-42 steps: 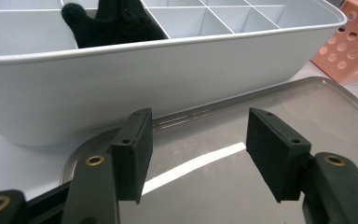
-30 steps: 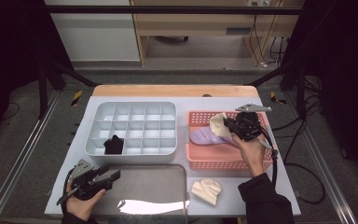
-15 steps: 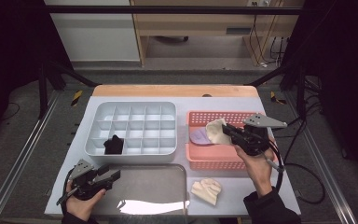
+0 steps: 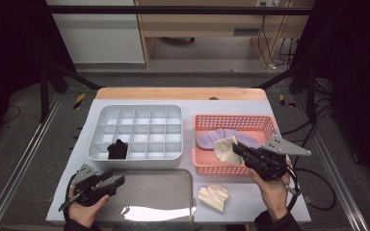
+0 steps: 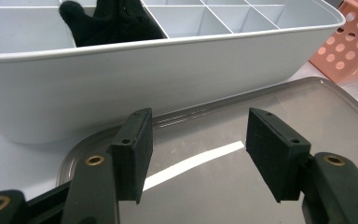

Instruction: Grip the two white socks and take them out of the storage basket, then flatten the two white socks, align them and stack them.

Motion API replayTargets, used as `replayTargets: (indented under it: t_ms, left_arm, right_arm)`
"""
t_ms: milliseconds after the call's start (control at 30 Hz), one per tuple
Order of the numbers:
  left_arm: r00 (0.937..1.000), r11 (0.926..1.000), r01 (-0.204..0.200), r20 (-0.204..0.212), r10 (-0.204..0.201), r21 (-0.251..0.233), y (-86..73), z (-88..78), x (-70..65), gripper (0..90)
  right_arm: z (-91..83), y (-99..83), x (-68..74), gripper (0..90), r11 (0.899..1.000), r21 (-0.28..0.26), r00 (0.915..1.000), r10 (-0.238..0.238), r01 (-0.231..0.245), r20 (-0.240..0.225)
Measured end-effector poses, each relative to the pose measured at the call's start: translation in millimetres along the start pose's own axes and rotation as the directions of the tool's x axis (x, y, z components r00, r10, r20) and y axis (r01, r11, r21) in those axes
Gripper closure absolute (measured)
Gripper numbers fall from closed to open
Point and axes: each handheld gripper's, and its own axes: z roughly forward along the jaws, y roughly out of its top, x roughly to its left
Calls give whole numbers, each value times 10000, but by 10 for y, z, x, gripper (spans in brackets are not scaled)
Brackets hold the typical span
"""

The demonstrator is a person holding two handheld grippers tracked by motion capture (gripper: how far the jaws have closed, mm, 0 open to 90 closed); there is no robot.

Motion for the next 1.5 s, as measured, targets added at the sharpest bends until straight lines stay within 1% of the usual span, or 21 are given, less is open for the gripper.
replayTargets:
  t_ms: [133, 233, 333, 433, 533, 600, 767, 967, 1067, 1100, 1167, 1233, 1267, 1300, 1333, 1400, 1433, 1467, 1500]
  left_arm:
    - [10000, 10000, 2, -10, -2, 24, -2, 4, 2, 404]
    - [10000, 10000, -9, 12, 9, 28, -3, 6, 1, 404]
    - [10000, 10000, 26, 43, -26, 2, -2, 2, 6, 404]
    - [9999, 10000, 54, 92, -53, -61, -4, -9, 11, 404]
    - [9999, 9999, 74, 98, -73, -75, -4, -13, 20, 404]
    - [9999, 10000, 55, 109, -55, -66, -4, -11, 14, 404]
    - [9999, 10000, 63, 102, -63, -73, -2, -14, 16, 404]
    - [9999, 10000, 52, 115, -51, -61, 0, -8, 12, 404]
    - [9999, 10000, 40, 115, -40, -70, 1, -10, 13, 404]
    - [9999, 10000, 66, 122, -65, -75, -1, -12, 11, 404]
    - [9999, 9999, 58, 117, -57, -97, -1, -17, 11, 404]
    - [9999, 9999, 82, 104, -81, -87, 0, -12, 11, 404]
    - [9999, 10000, 69, 104, -69, -52, 0, -6, 12, 403]
    - [9999, 10000, 70, 101, -69, -25, 1, -1, 9, 403]
    - [9999, 10000, 58, 99, -58, -9, 1, 1, 8, 403]
    - [9999, 10000, 42, 120, -42, -43, 0, -5, 9, 403]
    - [9999, 10000, 42, 120, -42, -43, 0, -5, 9, 403]
    - [9999, 10000, 56, 120, -56, -53, 1, -6, 12, 403]
    - [9999, 10000, 79, 129, -78, -49, 0, -4, 14, 403]
  right_arm:
    - [-112, -11, 95, 863, 9998, -197, 9994, -77, 70, -333]
    - [-175, -53, 161, 863, 9997, -181, 9985, -187, 178, -508]
    - [-210, -92, 200, 863, 9997, -93, 9982, -225, 221, -556]
    - [-201, -174, 209, 863, 9996, 174, 9981, -195, 205, -583]
    - [-194, -253, 206, 863, 9990, 432, 9984, -60, 84, -565]
    - [-204, -292, 203, 863, 9987, 513, 9985, 3, 25, -556]
    - [-281, -362, 211, 863, 9983, 577, 9981, 65, -30, -619]
    - [-380, -508, 230, 863, 9943, 1055, 9977, 240, -172, -637]
    - [-387, -635, 187, 862, 9893, 1415, 9982, 413, -347, -436]
    - [-384, -682, 163, 861, 9876, 1517, 9985, 455, -405, -296]
    - [-374, -765, 118, 861, 9814, 1845, 9985, 544, -536, 7]
    - [-359, -839, 64, 860, 9744, 2112, 9970, 739, -770, 226]
    - [-351, -868, 44, 860, 9711, 2247, 9964, 711, -798, 466]
    - [-340, -894, 26, 860, 9683, 2384, 9955, 584, -747, 747]
    - [-325, -920, 3, 860, 9644, 2541, 9945, 514, -733, 916]
    - [-295, -972, -55, 860, 9591, 2689, 9919, 599, -883, 1120]
    - [-295, -972, -55, 860, 9591, 2689, 9919, 599, -883, 1120]
    - [-263, -1018, -90, 858, 9532, 2840, 9886, 670, -1032, 1345]
    - [-244, -1039, -100, 857, 9509, 2902, 9875, 683, -1074, 1417]
